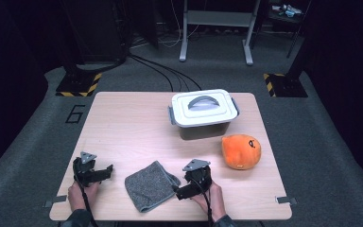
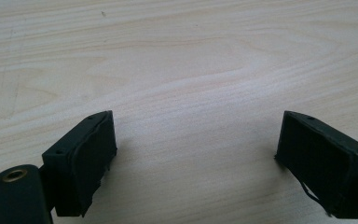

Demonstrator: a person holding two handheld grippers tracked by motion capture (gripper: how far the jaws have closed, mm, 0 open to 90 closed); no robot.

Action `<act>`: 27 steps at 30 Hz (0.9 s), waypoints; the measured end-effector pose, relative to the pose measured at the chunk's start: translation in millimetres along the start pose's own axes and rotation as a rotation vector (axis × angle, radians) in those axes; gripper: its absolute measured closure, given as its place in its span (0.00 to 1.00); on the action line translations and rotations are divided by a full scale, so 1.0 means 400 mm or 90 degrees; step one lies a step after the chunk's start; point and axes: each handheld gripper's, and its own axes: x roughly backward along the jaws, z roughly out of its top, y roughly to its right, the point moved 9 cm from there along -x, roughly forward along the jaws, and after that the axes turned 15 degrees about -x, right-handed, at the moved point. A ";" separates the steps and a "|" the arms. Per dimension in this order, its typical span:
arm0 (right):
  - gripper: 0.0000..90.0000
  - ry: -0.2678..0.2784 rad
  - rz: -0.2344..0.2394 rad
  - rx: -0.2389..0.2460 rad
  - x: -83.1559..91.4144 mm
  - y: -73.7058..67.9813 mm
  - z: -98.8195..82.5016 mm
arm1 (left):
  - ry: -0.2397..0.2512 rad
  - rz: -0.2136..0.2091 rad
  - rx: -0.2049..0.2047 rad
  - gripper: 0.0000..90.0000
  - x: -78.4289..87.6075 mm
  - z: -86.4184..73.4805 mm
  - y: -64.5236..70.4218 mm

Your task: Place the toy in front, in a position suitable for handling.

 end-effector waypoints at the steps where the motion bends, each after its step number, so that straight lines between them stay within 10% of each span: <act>1: 0.00 -0.004 0.004 0.008 -0.005 -0.005 0.000 | 0.000 0.000 0.000 0.13 0.000 0.000 0.000; 27: 0.49 -0.062 0.019 0.043 -0.086 -0.051 -0.012 | 0.000 0.000 0.000 0.13 0.000 0.000 0.000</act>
